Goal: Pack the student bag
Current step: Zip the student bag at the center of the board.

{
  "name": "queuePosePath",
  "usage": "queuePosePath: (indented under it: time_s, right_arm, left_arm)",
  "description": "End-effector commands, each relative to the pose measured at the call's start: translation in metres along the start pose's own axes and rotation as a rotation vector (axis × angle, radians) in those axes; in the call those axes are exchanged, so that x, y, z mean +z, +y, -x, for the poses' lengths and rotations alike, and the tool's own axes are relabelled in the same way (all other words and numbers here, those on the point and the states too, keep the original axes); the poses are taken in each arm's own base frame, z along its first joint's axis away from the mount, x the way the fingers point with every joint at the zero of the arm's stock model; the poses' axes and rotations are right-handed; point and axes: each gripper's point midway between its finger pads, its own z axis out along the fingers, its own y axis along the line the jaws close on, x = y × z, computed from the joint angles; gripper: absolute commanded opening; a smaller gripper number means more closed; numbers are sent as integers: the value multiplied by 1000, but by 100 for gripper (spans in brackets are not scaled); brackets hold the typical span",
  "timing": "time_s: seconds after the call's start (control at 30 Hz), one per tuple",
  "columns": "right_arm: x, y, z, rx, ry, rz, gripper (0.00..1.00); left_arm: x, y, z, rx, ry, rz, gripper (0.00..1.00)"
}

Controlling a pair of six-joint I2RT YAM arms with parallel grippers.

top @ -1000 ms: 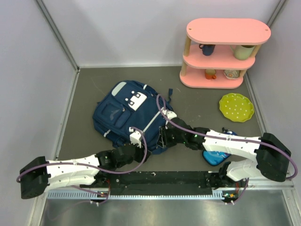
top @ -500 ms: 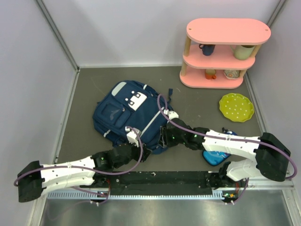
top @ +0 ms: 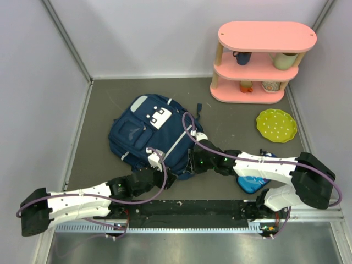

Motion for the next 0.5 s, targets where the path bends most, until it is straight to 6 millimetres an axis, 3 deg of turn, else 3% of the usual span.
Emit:
queuePosePath:
  time_s: [0.0,0.03,0.07,0.33,0.47]
  right_arm:
    - [-1,14,15,8,-45,50,17]
    - [-2,16,17,7,-48,54,7]
    - [-2,16,17,1,-45,55,4]
    - [-18,15,17,-40,-44,26,0]
    - [-30,23,16,-75,-55,65,0]
  left_arm:
    - [1,-5,10,-16,-45,-18,47]
    - [1,-5,9,-17,-44,-19,47]
    - [1,-5,11,-17,-48,-18,47]
    - [3,-4,8,-14,-39,-9,47]
    - [8,1,7,1,-40,22,56]
